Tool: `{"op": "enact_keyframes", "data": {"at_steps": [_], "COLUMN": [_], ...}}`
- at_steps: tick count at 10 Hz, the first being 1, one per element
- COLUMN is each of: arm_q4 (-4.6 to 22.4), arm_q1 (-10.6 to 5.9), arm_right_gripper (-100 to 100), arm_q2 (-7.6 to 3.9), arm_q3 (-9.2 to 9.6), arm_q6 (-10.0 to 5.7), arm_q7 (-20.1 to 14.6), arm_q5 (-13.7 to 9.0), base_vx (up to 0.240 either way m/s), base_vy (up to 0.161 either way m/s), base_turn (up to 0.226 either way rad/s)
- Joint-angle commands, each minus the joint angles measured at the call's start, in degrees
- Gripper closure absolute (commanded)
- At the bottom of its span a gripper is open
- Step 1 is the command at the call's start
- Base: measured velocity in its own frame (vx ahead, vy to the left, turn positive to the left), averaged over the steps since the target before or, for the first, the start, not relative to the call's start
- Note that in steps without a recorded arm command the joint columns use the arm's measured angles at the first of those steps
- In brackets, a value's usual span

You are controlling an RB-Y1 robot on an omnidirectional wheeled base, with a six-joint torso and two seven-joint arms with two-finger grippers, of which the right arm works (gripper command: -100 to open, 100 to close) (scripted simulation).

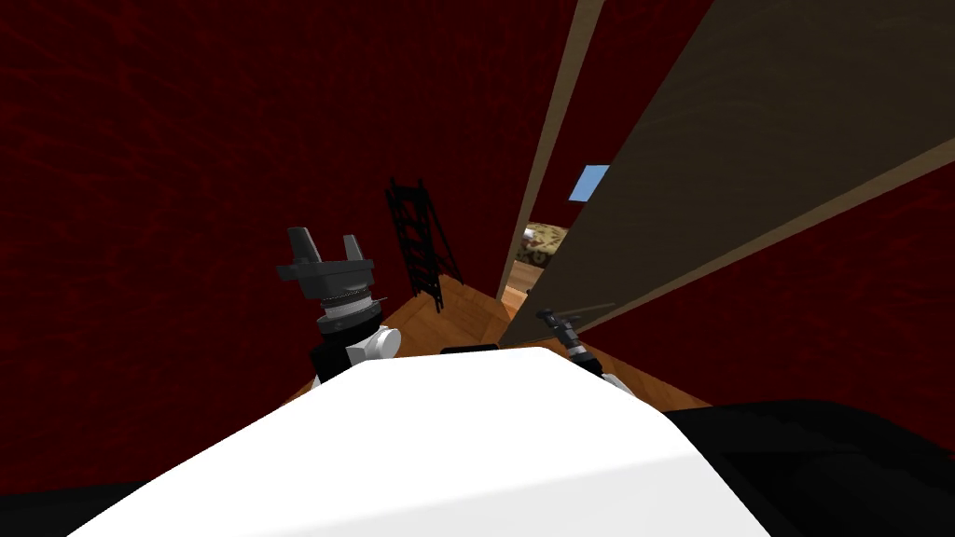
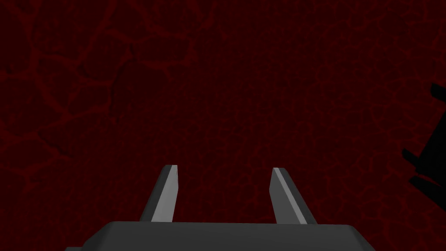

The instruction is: Pull the door open

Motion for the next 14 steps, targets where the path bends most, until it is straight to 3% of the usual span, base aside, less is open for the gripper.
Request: {"op": "enact_keyframes", "data": {"at_steps": [1,9,11,12,14], "arm_q4": [0.6,3.9,4.6,4.2,5.4], "arm_q1": [-0.27,-1.1,-1.28,-1.16,-1.29], "arm_right_gripper": [100,100,100,100,100], "arm_q2": [-0.22,-1.14,-1.34,-1.13,-1.35], "arm_q3": [-0.11,-0.58,-0.68,-0.49,-0.39], "arm_q6": [-0.82,-4.27,-5.0,-4.54,-5.63], "arm_q7": [-0.1,-0.5,-0.6,-0.7,-0.7], "arm_q5": [0.2,1.1,1.3,1.3,1.3], "base_vx": [-0.237,-0.212,-0.203,-0.089,-0.166], "base_vy": [-0.085,-0.077,-0.066,-0.033,-0.056], "base_turn": [0.222,0.162,0.135,0.037,0.166]}}
